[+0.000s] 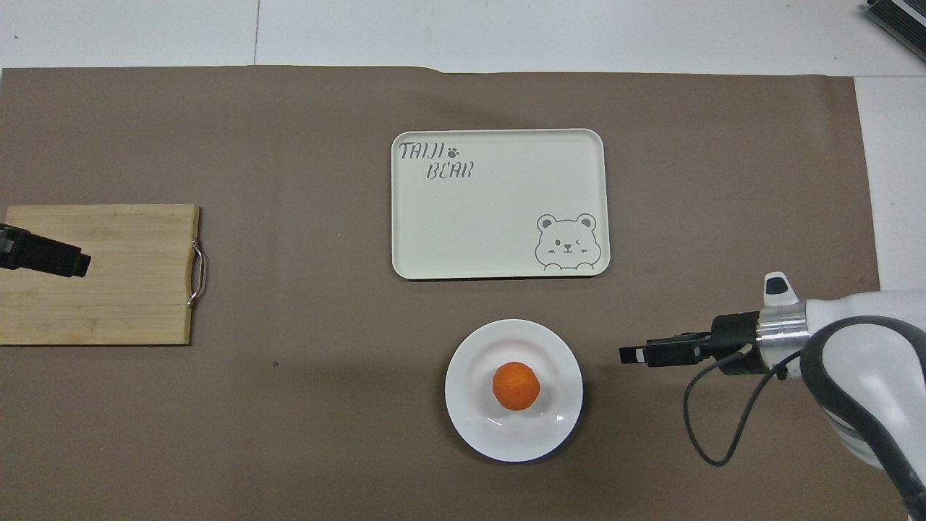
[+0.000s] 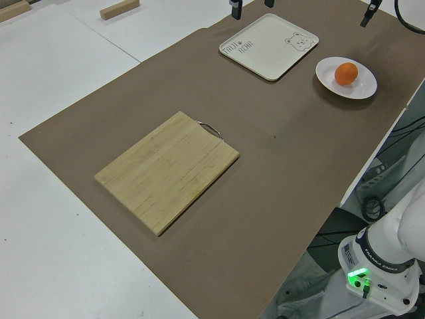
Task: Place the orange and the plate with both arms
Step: 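Move the right gripper to the rim of the white plate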
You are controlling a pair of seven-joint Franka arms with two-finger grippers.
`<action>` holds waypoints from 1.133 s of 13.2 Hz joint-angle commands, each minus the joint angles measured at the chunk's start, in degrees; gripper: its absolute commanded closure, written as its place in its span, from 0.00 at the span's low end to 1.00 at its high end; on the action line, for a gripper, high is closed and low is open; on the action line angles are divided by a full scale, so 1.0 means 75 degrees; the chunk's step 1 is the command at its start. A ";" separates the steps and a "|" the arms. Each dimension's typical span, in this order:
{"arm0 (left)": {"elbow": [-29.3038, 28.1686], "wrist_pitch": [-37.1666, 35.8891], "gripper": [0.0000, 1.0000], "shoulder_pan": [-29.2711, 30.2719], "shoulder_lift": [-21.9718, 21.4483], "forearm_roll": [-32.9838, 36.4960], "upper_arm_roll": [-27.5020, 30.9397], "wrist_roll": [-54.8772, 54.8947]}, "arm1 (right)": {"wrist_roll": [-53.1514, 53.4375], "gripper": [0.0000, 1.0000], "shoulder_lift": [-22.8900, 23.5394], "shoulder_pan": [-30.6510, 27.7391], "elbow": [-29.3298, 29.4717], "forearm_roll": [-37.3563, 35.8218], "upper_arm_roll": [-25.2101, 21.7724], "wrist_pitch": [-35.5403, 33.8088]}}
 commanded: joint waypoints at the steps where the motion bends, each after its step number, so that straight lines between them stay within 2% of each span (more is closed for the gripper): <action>1: -0.0155 -0.0115 0.00 0.0055 -0.0199 0.0162 -0.0060 -0.0030 | -0.0954 0.00 -0.0140 -0.0044 -0.0640 0.0941 0.0040 0.0230; 5: -0.0167 -0.0022 0.00 0.0102 -0.0199 0.0092 -0.0037 -0.0462 | -0.1520 0.00 -0.0023 -0.0033 -0.0982 0.1436 0.0040 0.0418; 9: -0.0167 -0.0045 0.00 0.0114 -0.0199 0.0092 -0.0037 -0.0428 | -0.2844 0.00 0.0387 -0.0045 -0.1438 0.2385 0.0040 0.0512; 12: -0.0167 -0.0045 0.00 0.0102 -0.0199 0.0092 -0.0037 -0.0393 | -0.3008 0.00 0.0399 -0.0021 -0.1603 0.2515 0.0052 0.0629; 15: -0.0155 0.0037 0.00 0.0102 -0.0187 0.0080 -0.0014 -0.0381 | -0.3688 0.00 0.0680 0.0073 -0.1790 0.2902 0.0040 0.0746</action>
